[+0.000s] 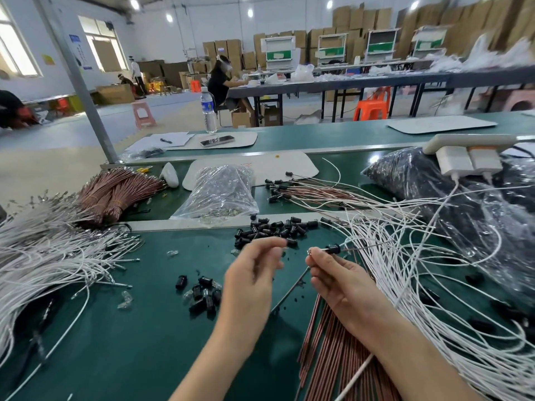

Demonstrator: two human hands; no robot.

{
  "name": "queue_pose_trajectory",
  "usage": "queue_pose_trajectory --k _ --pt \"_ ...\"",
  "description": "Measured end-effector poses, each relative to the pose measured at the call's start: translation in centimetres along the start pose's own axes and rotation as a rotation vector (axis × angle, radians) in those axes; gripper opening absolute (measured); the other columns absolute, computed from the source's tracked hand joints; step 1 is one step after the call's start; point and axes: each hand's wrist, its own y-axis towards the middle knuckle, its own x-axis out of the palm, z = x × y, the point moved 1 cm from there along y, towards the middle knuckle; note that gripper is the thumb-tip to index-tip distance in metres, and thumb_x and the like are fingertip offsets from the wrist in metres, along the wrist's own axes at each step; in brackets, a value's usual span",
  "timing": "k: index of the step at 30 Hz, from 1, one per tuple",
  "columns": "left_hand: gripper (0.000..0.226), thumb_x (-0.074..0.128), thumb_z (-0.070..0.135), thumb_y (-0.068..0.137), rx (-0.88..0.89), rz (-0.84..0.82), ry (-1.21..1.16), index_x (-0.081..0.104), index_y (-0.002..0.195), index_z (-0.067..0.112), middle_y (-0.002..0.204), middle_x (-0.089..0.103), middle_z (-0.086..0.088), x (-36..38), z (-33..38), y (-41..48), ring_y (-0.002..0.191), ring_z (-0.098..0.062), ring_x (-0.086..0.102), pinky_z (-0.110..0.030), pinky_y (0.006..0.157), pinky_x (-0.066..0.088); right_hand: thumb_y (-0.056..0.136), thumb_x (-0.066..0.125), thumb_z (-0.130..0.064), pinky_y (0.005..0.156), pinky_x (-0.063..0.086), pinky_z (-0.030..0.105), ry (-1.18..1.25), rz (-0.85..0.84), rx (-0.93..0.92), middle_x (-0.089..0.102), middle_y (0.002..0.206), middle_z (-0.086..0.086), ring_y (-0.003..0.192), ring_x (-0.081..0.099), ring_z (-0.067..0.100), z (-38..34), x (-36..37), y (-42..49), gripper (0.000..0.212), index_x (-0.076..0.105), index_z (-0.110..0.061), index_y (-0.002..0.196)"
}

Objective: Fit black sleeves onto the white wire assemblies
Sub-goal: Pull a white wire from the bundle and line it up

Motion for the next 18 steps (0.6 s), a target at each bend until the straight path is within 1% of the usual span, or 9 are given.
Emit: queue_pose_trajectory --k 2,5,9,12,15,18 --pt "0.02 0.06 0.015 0.1 -0.024 -0.019 -0.091 0.069 0.107 0.032 0.089 0.072 0.006 2.1 -0.4 0.3 0.084 -0.01 0.068 -0.024 0.08 0.055 0.068 0.079 -0.02 0.055 0.057 0.018 0.022 0.009 -0.002 0.075 0.078 0.006 0.06 0.068 0.008 0.0 -0.1 0.1 0.012 0.082 -0.011 0.075" --pt "0.018 0.063 0.023 0.098 -0.065 0.027 -0.191 0.066 0.112 0.034 0.094 0.073 0.007 3.1 -1.5 0.1 0.088 -0.012 0.07 -0.025 0.084 0.055 0.068 0.08 -0.02 0.055 0.057 0.019 0.059 0.01 0.002 0.075 0.079 0.007 0.06 0.068 0.008 0.0 -0.3 0.2 0.014 0.081 -0.009 0.077" --pt "0.014 0.066 0.033 0.092 -0.057 0.025 -0.217 0.07 0.104 0.038 0.097 0.075 0.008 2.9 -2.2 0.0 0.093 -0.01 0.071 -0.02 0.084 0.055 0.063 0.083 -0.022 0.056 0.058 0.019 0.064 0.008 0.013 0.075 0.08 0.007 0.063 0.069 0.008 0.0 -0.2 0.4 0.019 0.082 -0.01 0.078" --pt "0.014 0.068 0.033 0.09 -0.051 -0.007 -0.227 0.071 0.104 0.034 0.1 0.075 0.01 3.2 -2.2 -0.1 0.098 -0.011 0.071 -0.023 0.088 0.055 0.064 0.081 -0.022 0.057 0.057 0.018 0.06 0.004 0.018 0.075 0.079 0.005 0.064 0.069 0.007 0.1 0.0 0.4 0.018 0.082 -0.011 0.077" --pt "0.015 0.068 0.031 0.091 -0.034 -0.039 -0.22 0.07 0.106 0.03 0.1 0.075 0.008 3.5 -2.2 -0.1 0.099 -0.013 0.071 -0.028 0.088 0.057 0.066 0.08 -0.021 0.057 0.057 0.018 0.055 0.002 0.019 0.075 0.076 0.004 0.062 0.069 0.007 0.1 0.0 0.4 0.015 0.082 -0.01 0.076" --pt "0.015 0.068 0.03 0.092 -0.016 -0.034 -0.236 0.07 0.107 0.03 0.1 0.075 0.007 3.5 -2.1 -0.2 0.098 -0.014 0.072 -0.028 0.088 0.057 0.063 0.081 -0.023 0.058 0.057 0.018 0.044 0.002 0.014 0.075 0.077 0.004 0.063 0.069 0.007 0.1 0.0 0.3 0.017 0.082 -0.011 0.075"
